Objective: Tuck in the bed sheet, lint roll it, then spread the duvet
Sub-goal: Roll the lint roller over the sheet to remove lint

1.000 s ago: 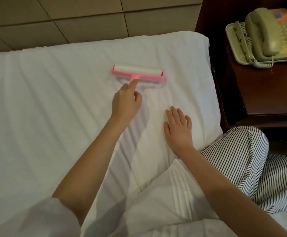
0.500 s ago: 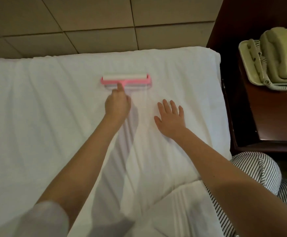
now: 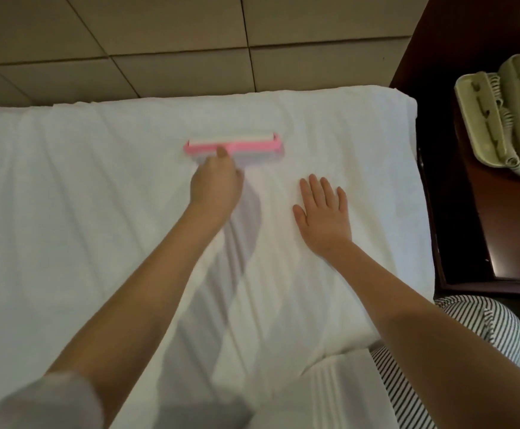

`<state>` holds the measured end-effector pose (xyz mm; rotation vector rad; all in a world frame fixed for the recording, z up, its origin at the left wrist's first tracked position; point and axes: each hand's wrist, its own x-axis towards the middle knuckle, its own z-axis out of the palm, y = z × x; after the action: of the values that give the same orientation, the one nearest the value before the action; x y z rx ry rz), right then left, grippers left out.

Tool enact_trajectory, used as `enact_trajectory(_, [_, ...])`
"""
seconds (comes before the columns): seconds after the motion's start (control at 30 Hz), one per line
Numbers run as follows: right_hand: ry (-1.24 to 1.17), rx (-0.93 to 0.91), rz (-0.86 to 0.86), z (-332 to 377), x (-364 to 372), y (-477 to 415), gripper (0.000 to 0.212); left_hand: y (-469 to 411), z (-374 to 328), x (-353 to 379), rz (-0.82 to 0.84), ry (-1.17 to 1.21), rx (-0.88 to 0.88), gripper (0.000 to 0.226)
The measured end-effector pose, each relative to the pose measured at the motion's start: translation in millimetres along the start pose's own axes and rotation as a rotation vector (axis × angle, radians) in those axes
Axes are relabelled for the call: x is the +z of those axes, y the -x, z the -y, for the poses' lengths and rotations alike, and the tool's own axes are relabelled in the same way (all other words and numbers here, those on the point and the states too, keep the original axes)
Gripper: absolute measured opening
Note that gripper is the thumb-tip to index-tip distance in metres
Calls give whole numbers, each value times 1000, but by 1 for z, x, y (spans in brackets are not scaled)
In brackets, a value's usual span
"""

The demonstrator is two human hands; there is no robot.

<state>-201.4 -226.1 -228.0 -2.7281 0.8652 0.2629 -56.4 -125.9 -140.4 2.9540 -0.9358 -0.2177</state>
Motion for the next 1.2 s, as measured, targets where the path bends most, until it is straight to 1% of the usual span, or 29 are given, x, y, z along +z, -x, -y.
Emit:
enact_trajectory(0.07, [-28,4,-26,1,-1,1,54,-50,-10,1,-25,104,-6,48])
enact_trajectory(0.17, [-46,3,-43,0,-2,-1,53,-93,-19,-2,-81,183,-8,35])
enact_trajectory(0.27, [-37,-2,-59,0,0,-2,56,-60,-5,-3,-56,150,33,33])
enact_trajectory(0.37, [-42,-3,-103,1,5,-3,78,16,24,2,-6,3,106,42])
enact_trajectory(0.43, [-45,-1,-115,2,8,-4,80,52,34,6,37,-37,107,47])
enact_trajectory(0.47, [-44,1,-117,3,8,-4,79,55,34,7,28,-37,112,47])
enact_trajectory(0.57, [-15,2,-119,3,10,-4,79,16,19,5,-14,-25,92,47])
enact_trajectory(0.67, [-5,2,-116,2,10,-5,79,-51,-3,-1,-25,92,46,45])
enact_trajectory(0.73, [1,7,-123,2,10,-5,79,-73,-14,-5,-43,155,28,39])
enact_trajectory(0.8, [1,17,-139,3,8,-6,79,-61,-18,-6,-18,119,6,43])
enact_trajectory(0.87, [8,38,-167,6,4,-10,80,-23,-12,-1,22,43,-8,50])
enact_trajectory(0.93, [-1,47,-203,14,-3,-21,79,27,-1,2,96,-33,-13,54])
enact_trajectory(1.0, [-32,52,-206,21,-6,-33,78,56,8,3,137,-105,11,56])
enact_trajectory(1.07, [-45,54,-186,25,-2,-40,74,47,10,0,128,-98,27,54])
enact_trajectory(1.13, [-41,45,-170,23,6,-40,70,13,5,-2,75,-62,31,52])
enact_trajectory(1.2, [-120,41,-218,20,8,-37,76,-36,-1,-4,30,-15,43,51])
